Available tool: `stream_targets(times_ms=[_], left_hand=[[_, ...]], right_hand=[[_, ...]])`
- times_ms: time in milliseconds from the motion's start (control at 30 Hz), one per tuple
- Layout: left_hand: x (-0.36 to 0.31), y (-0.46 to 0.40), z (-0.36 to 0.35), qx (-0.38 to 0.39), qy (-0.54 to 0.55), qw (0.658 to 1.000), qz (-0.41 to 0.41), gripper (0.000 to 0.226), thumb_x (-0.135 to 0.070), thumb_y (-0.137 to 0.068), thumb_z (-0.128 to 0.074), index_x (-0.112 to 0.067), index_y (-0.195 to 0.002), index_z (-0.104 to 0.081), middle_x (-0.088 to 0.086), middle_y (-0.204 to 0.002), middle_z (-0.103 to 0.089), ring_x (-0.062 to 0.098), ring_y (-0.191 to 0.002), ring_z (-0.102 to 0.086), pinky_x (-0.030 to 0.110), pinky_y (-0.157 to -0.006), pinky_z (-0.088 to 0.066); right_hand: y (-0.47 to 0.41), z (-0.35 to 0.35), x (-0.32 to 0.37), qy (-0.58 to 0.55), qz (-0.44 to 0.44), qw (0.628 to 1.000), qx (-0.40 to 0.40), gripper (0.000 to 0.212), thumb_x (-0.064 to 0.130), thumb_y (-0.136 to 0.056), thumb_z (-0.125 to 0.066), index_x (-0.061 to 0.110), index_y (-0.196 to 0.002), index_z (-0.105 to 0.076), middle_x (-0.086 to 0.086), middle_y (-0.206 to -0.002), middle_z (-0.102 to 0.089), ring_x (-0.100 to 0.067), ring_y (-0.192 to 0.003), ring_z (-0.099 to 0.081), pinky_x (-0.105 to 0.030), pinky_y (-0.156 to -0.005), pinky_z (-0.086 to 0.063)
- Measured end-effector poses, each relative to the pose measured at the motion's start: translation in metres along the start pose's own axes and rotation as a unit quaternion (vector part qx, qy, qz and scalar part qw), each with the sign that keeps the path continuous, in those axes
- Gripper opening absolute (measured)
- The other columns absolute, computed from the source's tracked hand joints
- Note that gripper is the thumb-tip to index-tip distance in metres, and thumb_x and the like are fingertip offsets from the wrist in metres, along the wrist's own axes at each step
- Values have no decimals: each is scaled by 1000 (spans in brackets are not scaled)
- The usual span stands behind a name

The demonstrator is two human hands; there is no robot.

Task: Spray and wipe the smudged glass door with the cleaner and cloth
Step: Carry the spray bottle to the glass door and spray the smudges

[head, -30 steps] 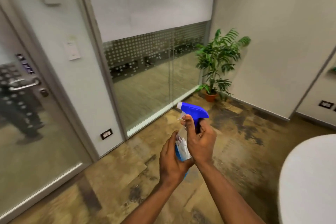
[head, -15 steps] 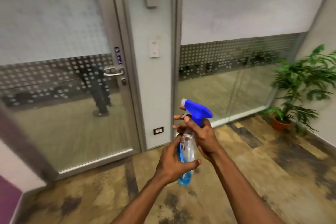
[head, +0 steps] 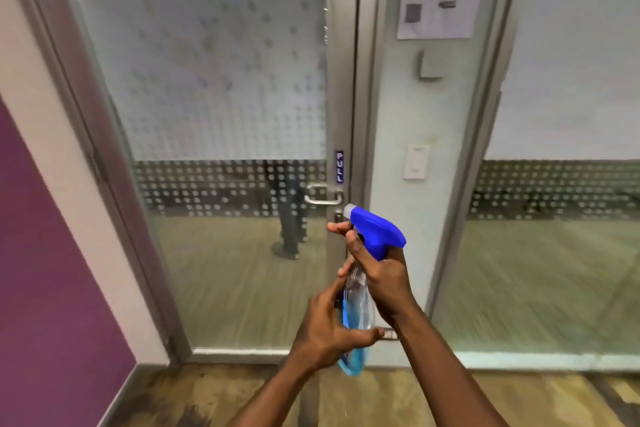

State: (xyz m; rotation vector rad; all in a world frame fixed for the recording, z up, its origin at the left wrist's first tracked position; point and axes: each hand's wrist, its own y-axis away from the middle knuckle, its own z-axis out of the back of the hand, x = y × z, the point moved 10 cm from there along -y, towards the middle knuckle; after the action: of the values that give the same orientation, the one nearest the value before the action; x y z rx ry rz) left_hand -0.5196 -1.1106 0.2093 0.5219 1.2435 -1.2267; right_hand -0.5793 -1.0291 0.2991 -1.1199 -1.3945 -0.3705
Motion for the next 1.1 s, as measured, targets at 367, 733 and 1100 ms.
stream_targets(times_ms=[367, 733, 1100], left_hand=[[54, -117, 161, 47, -28, 998, -9, 71, -9, -64, -94, -14, -128, -64, -6, -119, -74, 9, -112, -69, 31, -102, -54], [75, -310, 367, 48, -108, 990, -78, 69, -62, -81, -64, -45, -144, -42, -12, -155, -45, 13, -147, -42, 33, -120, -38], [93, -462, 535, -265, -461, 841, -98, 116, -74, -86, -50, -17, -158, 20, 6, -167, 27, 26, -156, 22, 47, -128, 5]], right_hand=[[-137, -143, -69, -54, -13, 988, 141, 40, 36, -91, -70, 16, -126, -69, -13, -119, -73, -30, -77, -56, -35, -73, -54], [-326, -251, -80, -63, 41, 997, -17, 14, 6, -93, -67, 15, -101, -74, -5, -90, -75, -20, -57, -56, -29, -56, -49], [-433, -291, -50, 5, 95, 977, -190, 32, 43, -85, -80, 17, -75, -63, -2, -61, -56, -14, -49, -51, -29, -53, -51]])
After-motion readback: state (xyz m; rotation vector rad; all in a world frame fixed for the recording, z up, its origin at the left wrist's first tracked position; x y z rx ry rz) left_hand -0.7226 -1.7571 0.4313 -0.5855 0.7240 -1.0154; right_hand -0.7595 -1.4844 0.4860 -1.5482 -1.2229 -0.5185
